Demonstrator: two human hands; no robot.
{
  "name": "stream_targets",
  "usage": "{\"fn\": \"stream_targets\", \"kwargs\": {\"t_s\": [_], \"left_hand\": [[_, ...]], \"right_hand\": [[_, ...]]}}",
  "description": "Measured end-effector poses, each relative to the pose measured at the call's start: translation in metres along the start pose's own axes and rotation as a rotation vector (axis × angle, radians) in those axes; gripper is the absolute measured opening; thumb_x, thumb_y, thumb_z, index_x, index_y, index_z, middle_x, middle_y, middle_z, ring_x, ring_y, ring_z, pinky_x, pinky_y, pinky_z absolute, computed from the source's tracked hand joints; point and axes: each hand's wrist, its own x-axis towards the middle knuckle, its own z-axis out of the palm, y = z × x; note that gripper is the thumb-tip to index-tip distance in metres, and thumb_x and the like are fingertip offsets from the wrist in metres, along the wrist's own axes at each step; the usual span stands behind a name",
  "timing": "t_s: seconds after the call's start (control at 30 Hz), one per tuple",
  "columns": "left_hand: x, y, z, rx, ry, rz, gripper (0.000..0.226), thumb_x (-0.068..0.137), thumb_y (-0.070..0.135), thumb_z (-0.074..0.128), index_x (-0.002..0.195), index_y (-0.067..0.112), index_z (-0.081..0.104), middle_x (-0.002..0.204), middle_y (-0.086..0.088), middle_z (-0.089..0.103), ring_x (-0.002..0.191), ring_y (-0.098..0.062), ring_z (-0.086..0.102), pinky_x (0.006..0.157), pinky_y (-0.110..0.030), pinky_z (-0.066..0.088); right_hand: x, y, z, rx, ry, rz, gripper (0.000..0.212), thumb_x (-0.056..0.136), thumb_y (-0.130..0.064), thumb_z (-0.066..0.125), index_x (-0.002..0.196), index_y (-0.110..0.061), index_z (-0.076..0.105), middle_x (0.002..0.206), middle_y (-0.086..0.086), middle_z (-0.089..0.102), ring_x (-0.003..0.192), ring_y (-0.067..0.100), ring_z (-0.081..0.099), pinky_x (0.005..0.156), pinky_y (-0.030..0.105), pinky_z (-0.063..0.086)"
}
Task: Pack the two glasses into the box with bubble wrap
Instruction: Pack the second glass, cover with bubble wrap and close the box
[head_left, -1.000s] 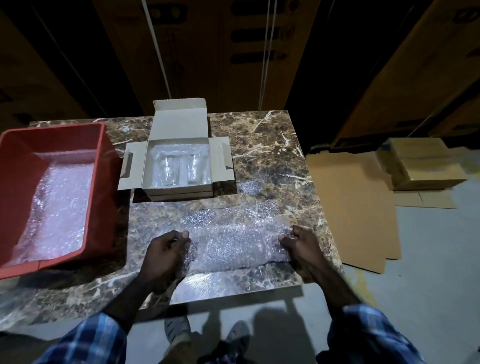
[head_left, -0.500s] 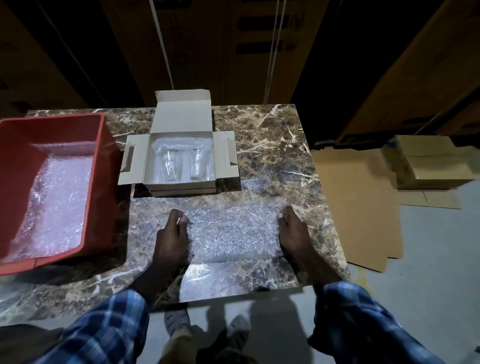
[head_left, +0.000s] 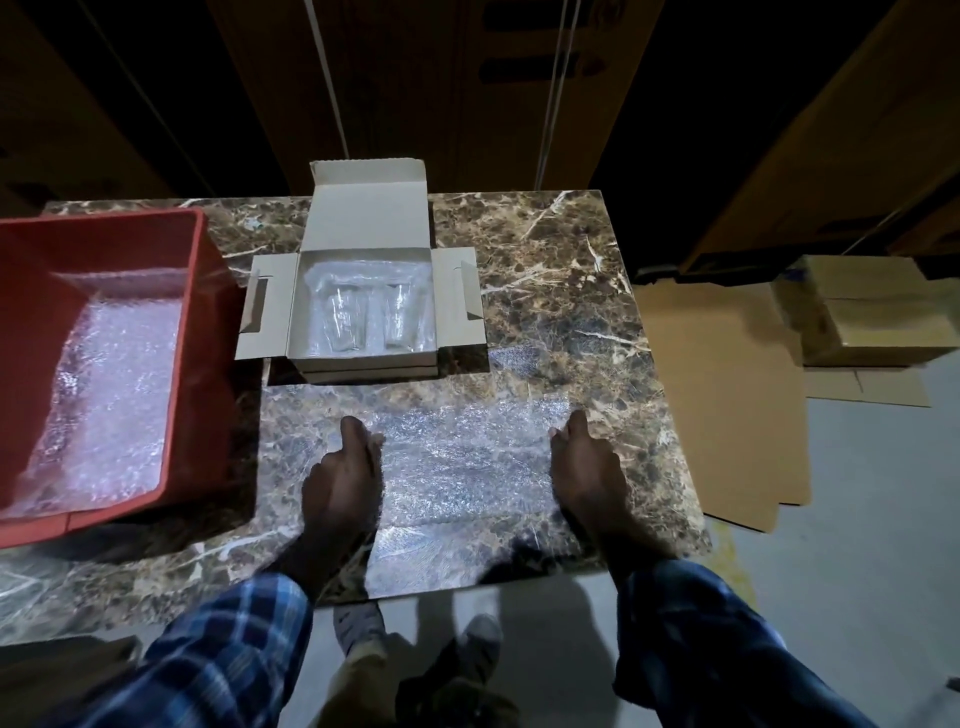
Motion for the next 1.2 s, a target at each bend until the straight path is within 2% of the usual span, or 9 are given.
{"fn": "stream_targets", "kwargs": {"t_s": [0.1, 0.2, 0.27, 0.4, 0.57, 0.73, 0.9, 1.03, 1.2], "left_hand": [[-0.004, 0.007, -0.004, -0.063, 0.144, -0.07, 0.034, 0.097, 0.032, 0.061, 0.118, 0.011, 0.045, 0.089, -0.017, 0.068, 0.075, -0.042, 0.065, 0.06, -0.042, 0.046], [-0.004, 0.008, -0.003, 0.012, 0.259, 0.023, 0.039, 0.095, 0.029, 0.059, 0.124, 0.006, 0.049, 0.109, -0.017, 0.056, 0.097, -0.039, 0.055, 0.081, -0.048, 0.044], [-0.007, 0.012, 0.003, 0.05, 0.201, 0.146, 0.04, 0.097, 0.03, 0.05, 0.127, 0.005, 0.052, 0.125, -0.018, 0.053, 0.112, -0.037, 0.05, 0.093, -0.049, 0.039], [-0.019, 0.025, 0.033, 0.091, -0.019, 0.397, 0.047, 0.104, 0.026, 0.038, 0.147, 0.01, 0.043, 0.157, -0.014, 0.036, 0.147, -0.029, 0.029, 0.119, -0.048, 0.022], [-0.017, 0.02, 0.055, 0.171, -0.149, 0.471, 0.053, 0.103, 0.025, 0.033, 0.155, 0.011, 0.032, 0.162, -0.012, 0.027, 0.152, -0.027, 0.02, 0.122, -0.051, 0.013], [-0.014, 0.016, 0.051, 0.176, -0.201, 0.423, 0.056, 0.104, 0.035, 0.028, 0.157, 0.017, 0.028, 0.165, -0.004, 0.023, 0.153, -0.021, 0.016, 0.123, -0.051, 0.013], [-0.008, -0.013, 0.04, 0.213, -0.213, 0.321, 0.064, 0.104, 0.051, 0.02, 0.16, 0.021, 0.013, 0.167, 0.002, 0.006, 0.155, -0.018, 0.001, 0.124, -0.05, 0.004], [-0.006, -0.019, 0.03, 0.204, -0.224, 0.256, 0.067, 0.104, 0.053, 0.015, 0.16, 0.017, 0.01, 0.167, -0.003, 0.001, 0.154, -0.016, -0.007, 0.124, -0.046, -0.006], [-0.014, 0.015, 0.037, 0.173, -0.244, 0.398, 0.062, 0.106, 0.045, 0.02, 0.16, 0.016, 0.009, 0.167, -0.004, 0.0, 0.154, -0.016, -0.01, 0.124, -0.043, -0.008]], "right_hand": [[-0.007, -0.007, -0.002, -0.001, 0.096, 0.034, 0.036, 0.104, -0.04, 0.039, 0.128, -0.015, 0.032, 0.091, 0.015, 0.069, 0.074, 0.035, 0.066, 0.064, 0.04, 0.052], [-0.02, -0.019, 0.0, -0.199, 0.327, -0.061, 0.043, 0.097, -0.038, 0.052, 0.127, -0.009, 0.044, 0.111, 0.018, 0.059, 0.092, 0.033, 0.058, 0.069, 0.039, 0.044], [-0.028, -0.03, 0.012, -0.285, 0.404, -0.205, 0.043, 0.093, -0.035, 0.056, 0.126, -0.008, 0.051, 0.126, 0.021, 0.053, 0.105, 0.032, 0.05, 0.084, 0.046, 0.044], [-0.036, -0.048, 0.054, -0.192, 0.2, -0.51, 0.05, 0.099, -0.017, 0.046, 0.148, -0.01, 0.039, 0.159, 0.016, 0.032, 0.145, 0.03, 0.032, 0.118, 0.047, 0.021], [-0.027, -0.048, 0.074, -0.278, -0.001, -0.567, 0.056, 0.101, -0.024, 0.027, 0.155, -0.009, 0.029, 0.164, 0.01, 0.021, 0.151, 0.025, 0.022, 0.12, 0.043, 0.01], [-0.022, -0.035, 0.067, -0.284, 0.006, -0.581, 0.058, 0.105, -0.042, 0.028, 0.155, -0.015, 0.032, 0.163, 0.005, 0.024, 0.15, 0.021, 0.023, 0.122, 0.043, 0.012], [-0.015, 0.006, 0.047, -0.305, 0.052, -0.402, 0.066, 0.104, -0.057, 0.018, 0.159, -0.02, 0.019, 0.166, 0.0, 0.01, 0.153, 0.016, 0.011, 0.124, 0.045, 0.007], [-0.01, 0.023, 0.034, -0.268, 0.06, -0.259, 0.072, 0.103, -0.056, 0.015, 0.16, -0.014, 0.009, 0.167, 0.007, 0.001, 0.154, 0.024, 0.005, 0.124, 0.045, 0.001], [-0.014, -0.007, 0.041, -0.275, -0.018, -0.47, 0.066, 0.105, -0.048, 0.017, 0.159, -0.011, 0.009, 0.166, 0.008, -0.002, 0.154, 0.023, -0.001, 0.123, 0.045, 0.001]]}}
